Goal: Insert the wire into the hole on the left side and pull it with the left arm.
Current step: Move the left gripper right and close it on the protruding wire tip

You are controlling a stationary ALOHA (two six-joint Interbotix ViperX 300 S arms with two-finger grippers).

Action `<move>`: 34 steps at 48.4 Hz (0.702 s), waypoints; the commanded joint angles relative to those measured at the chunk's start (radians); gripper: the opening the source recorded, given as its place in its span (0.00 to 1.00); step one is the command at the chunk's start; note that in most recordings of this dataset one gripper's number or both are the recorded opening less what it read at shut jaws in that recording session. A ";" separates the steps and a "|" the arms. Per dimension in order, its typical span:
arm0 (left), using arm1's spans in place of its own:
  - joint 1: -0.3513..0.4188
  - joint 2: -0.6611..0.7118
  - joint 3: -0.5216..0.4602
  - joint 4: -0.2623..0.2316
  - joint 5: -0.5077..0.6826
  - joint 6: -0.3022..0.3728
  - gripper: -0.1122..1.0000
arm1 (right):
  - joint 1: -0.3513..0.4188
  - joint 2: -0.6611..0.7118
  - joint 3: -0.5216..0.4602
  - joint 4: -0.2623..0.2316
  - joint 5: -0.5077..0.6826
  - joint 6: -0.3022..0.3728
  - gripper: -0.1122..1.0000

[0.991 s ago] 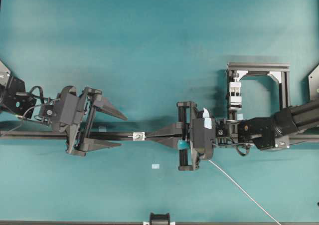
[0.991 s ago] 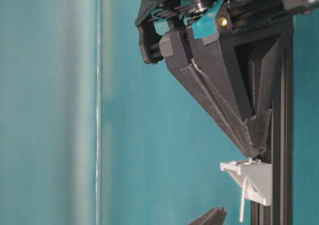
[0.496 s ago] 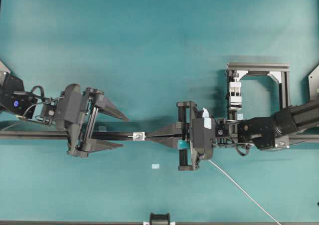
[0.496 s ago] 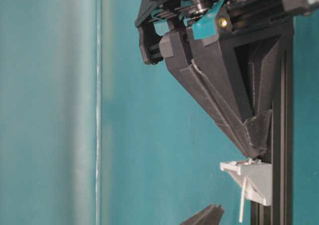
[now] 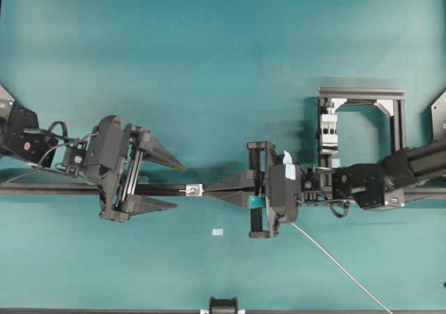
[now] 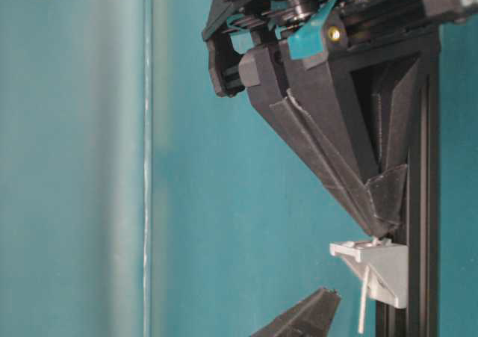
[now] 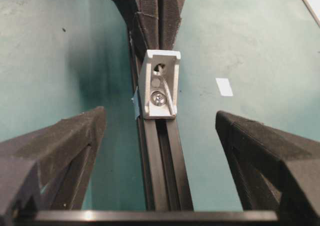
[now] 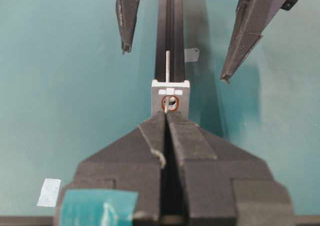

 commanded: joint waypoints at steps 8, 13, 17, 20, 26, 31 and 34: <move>0.002 -0.025 -0.014 0.002 -0.005 -0.003 0.44 | -0.002 -0.011 -0.011 -0.003 0.003 -0.002 0.14; 0.002 -0.025 -0.017 0.002 -0.002 -0.003 0.32 | -0.002 -0.011 -0.011 -0.002 0.003 -0.002 0.14; 0.002 -0.026 -0.020 0.002 0.009 -0.003 0.18 | -0.002 -0.011 -0.009 -0.003 0.003 0.000 0.14; 0.002 -0.025 -0.021 0.002 0.020 -0.005 0.09 | -0.002 -0.011 -0.009 -0.002 0.006 0.002 0.14; -0.003 -0.025 -0.028 0.003 0.029 -0.005 0.01 | -0.002 -0.011 -0.011 -0.002 0.014 0.003 0.14; -0.005 -0.025 -0.028 0.003 0.034 -0.005 0.01 | -0.002 -0.012 -0.011 -0.003 0.014 0.005 0.14; -0.003 -0.025 -0.028 0.003 0.034 -0.003 0.01 | -0.002 -0.011 -0.011 -0.002 0.014 0.008 0.14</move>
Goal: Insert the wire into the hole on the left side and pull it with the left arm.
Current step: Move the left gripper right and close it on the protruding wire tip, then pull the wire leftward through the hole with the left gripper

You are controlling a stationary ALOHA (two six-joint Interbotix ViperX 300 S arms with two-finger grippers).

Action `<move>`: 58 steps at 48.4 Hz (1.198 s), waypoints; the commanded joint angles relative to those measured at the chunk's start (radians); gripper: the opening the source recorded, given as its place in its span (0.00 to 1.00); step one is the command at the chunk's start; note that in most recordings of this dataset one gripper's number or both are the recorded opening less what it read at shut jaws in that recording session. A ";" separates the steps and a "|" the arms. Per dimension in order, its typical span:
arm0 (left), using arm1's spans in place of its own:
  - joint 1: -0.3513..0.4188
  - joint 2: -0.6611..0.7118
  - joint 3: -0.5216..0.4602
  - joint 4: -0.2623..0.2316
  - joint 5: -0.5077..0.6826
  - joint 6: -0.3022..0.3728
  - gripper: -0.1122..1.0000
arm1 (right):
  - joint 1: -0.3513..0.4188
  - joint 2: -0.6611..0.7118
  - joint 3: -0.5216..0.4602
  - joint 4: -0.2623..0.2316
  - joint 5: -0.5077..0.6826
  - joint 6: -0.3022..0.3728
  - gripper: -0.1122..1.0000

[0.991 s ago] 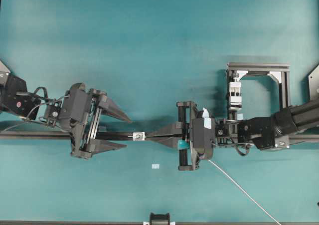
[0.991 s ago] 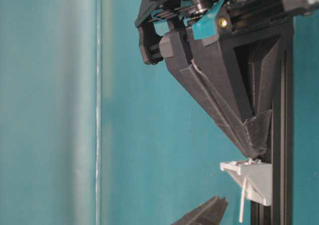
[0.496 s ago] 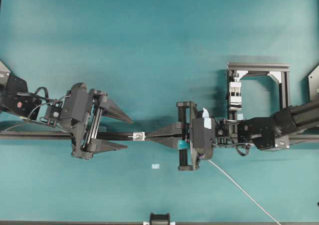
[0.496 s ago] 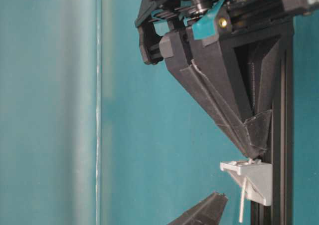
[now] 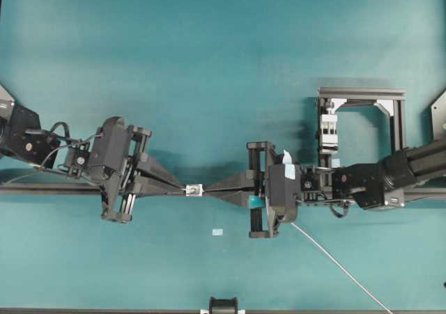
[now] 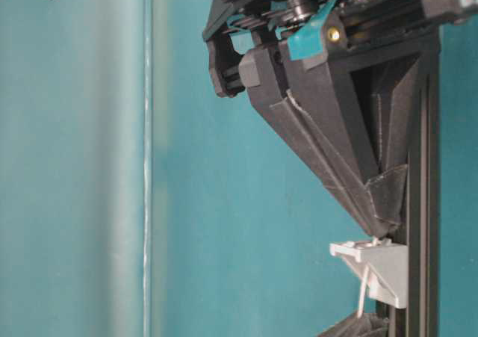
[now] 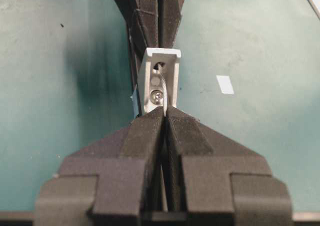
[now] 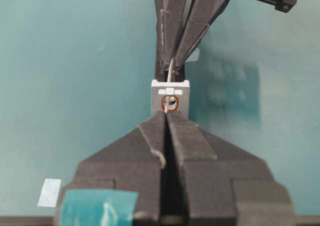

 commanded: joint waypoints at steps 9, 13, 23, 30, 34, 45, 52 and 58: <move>-0.005 -0.025 -0.014 0.002 0.003 0.000 0.01 | 0.000 -0.011 -0.009 -0.003 0.006 0.008 0.14; -0.005 -0.025 -0.014 0.002 0.005 0.000 0.01 | 0.000 -0.011 -0.009 -0.002 0.011 0.009 0.14; -0.005 -0.025 -0.014 0.002 0.006 0.000 0.01 | 0.000 -0.029 -0.009 -0.003 0.041 0.011 0.15; -0.005 -0.026 -0.012 0.002 0.008 0.002 0.01 | 0.000 -0.038 -0.008 -0.002 0.052 0.011 0.44; -0.005 -0.029 -0.006 0.002 0.008 0.002 0.01 | 0.000 -0.043 -0.009 -0.003 0.052 0.011 0.64; -0.006 -0.101 0.043 0.002 0.061 0.002 0.01 | 0.006 -0.055 -0.002 -0.003 0.052 0.009 0.85; -0.021 -0.190 0.089 0.002 0.132 0.003 0.01 | 0.008 -0.057 0.002 -0.003 0.052 0.009 0.85; -0.044 -0.265 0.130 0.002 0.183 0.002 0.01 | 0.008 -0.057 0.003 -0.002 0.052 0.009 0.85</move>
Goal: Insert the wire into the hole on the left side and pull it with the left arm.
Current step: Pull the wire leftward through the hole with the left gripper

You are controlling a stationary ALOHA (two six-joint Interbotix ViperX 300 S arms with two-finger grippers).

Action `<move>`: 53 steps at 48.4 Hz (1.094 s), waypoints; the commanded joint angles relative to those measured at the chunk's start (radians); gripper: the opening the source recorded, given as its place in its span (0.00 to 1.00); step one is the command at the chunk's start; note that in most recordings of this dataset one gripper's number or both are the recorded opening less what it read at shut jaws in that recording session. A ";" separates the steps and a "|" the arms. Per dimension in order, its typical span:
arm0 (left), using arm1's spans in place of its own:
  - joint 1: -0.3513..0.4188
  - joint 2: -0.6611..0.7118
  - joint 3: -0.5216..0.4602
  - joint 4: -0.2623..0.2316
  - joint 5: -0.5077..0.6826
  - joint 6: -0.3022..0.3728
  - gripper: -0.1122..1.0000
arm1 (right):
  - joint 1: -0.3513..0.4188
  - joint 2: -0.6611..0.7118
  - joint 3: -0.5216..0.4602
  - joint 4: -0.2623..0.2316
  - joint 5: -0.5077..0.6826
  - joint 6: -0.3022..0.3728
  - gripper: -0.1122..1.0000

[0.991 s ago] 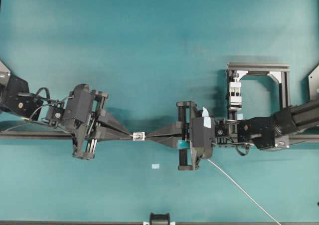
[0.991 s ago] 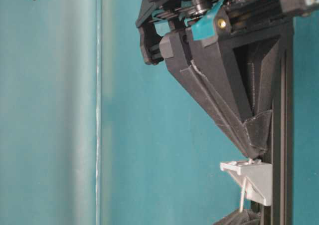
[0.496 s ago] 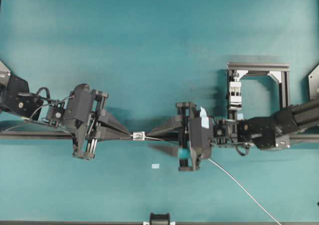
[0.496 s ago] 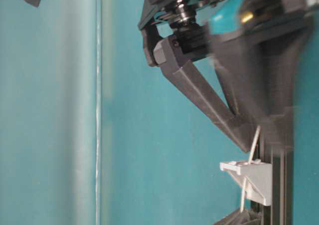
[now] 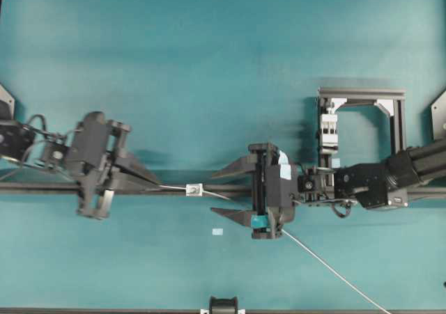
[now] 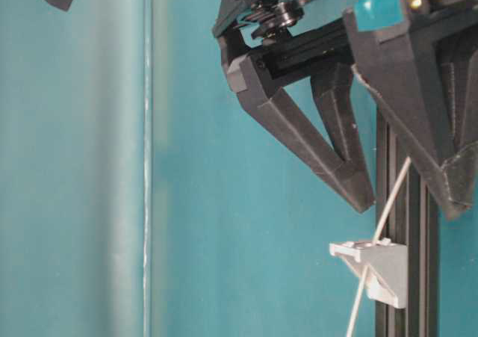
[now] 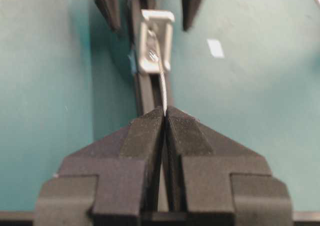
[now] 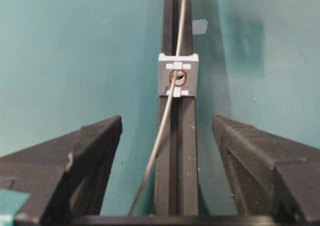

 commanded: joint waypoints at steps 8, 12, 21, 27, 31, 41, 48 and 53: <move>-0.046 -0.140 0.052 0.002 0.058 0.000 0.01 | 0.002 -0.038 -0.005 0.000 -0.005 0.000 0.85; -0.052 -0.169 0.071 0.002 0.080 -0.002 0.01 | 0.002 -0.038 -0.005 -0.002 -0.005 0.000 0.85; -0.066 -0.216 0.106 0.002 0.124 -0.002 0.01 | 0.002 -0.038 -0.005 0.000 -0.005 0.000 0.85; -0.067 -0.245 0.120 0.002 0.161 -0.002 0.01 | 0.002 -0.038 -0.005 0.000 -0.005 0.000 0.85; -0.067 -0.267 0.130 0.002 0.189 -0.002 0.01 | 0.002 -0.038 -0.005 -0.002 -0.005 0.000 0.85; -0.067 -0.324 0.155 0.002 0.213 -0.002 0.01 | 0.002 -0.038 -0.005 0.000 -0.005 0.000 0.85; -0.075 -0.324 0.147 0.002 0.236 -0.018 0.01 | 0.002 -0.038 -0.005 0.000 -0.005 0.000 0.85; -0.075 -0.316 0.137 0.003 0.267 -0.021 0.01 | 0.002 -0.038 -0.005 -0.002 -0.005 0.000 0.85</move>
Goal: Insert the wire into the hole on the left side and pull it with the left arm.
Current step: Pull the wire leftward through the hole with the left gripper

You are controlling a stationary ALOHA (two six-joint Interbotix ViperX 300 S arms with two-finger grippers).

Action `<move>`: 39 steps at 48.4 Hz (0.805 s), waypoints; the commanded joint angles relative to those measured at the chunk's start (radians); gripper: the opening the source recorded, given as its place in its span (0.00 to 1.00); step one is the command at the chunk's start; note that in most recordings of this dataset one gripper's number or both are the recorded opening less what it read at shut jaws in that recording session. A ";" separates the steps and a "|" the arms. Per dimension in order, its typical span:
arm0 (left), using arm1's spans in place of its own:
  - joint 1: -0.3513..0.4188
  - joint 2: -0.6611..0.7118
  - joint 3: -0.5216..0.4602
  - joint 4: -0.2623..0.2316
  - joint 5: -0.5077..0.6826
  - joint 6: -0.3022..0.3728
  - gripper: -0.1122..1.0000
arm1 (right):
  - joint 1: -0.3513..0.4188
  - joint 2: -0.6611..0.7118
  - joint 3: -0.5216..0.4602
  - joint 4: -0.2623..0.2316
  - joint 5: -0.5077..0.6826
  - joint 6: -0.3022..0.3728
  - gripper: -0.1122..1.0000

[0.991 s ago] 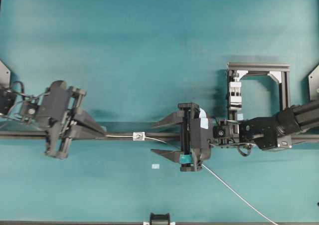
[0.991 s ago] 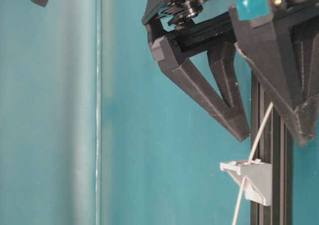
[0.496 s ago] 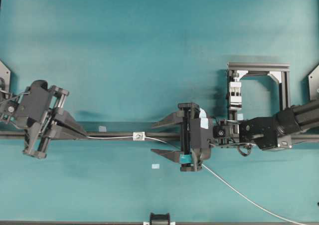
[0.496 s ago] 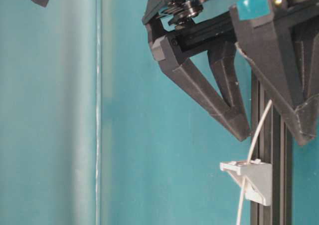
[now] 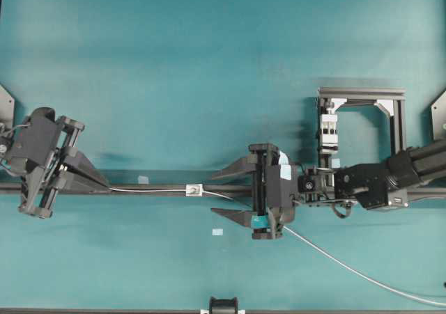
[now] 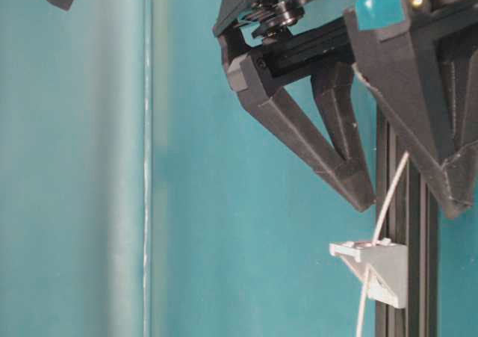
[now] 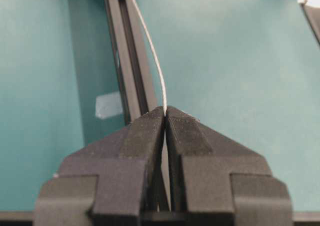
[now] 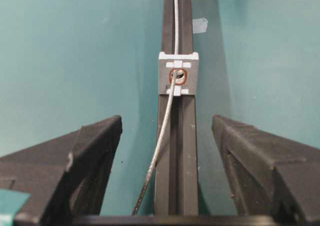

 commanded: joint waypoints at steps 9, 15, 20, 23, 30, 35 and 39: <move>0.003 -0.002 -0.028 0.006 0.017 -0.005 0.04 | 0.003 -0.038 -0.009 -0.002 -0.005 0.000 0.85; 0.014 0.000 -0.028 0.006 0.017 -0.005 0.17 | 0.003 -0.038 -0.009 -0.002 -0.005 0.000 0.85; 0.021 0.002 -0.025 0.006 0.015 -0.005 0.38 | 0.003 -0.038 -0.009 -0.002 -0.005 0.000 0.85; 0.023 0.002 -0.025 0.008 0.017 -0.005 0.56 | 0.003 -0.038 -0.009 -0.002 -0.003 0.000 0.85; 0.031 0.002 -0.025 0.006 0.017 -0.005 0.90 | 0.005 -0.038 -0.009 -0.002 -0.003 0.000 0.85; 0.044 0.002 -0.026 0.008 0.017 -0.005 0.90 | 0.003 -0.038 -0.009 -0.002 -0.003 0.000 0.85; 0.060 0.002 -0.028 0.006 0.017 -0.002 0.90 | 0.005 -0.043 -0.006 0.000 -0.005 -0.002 0.85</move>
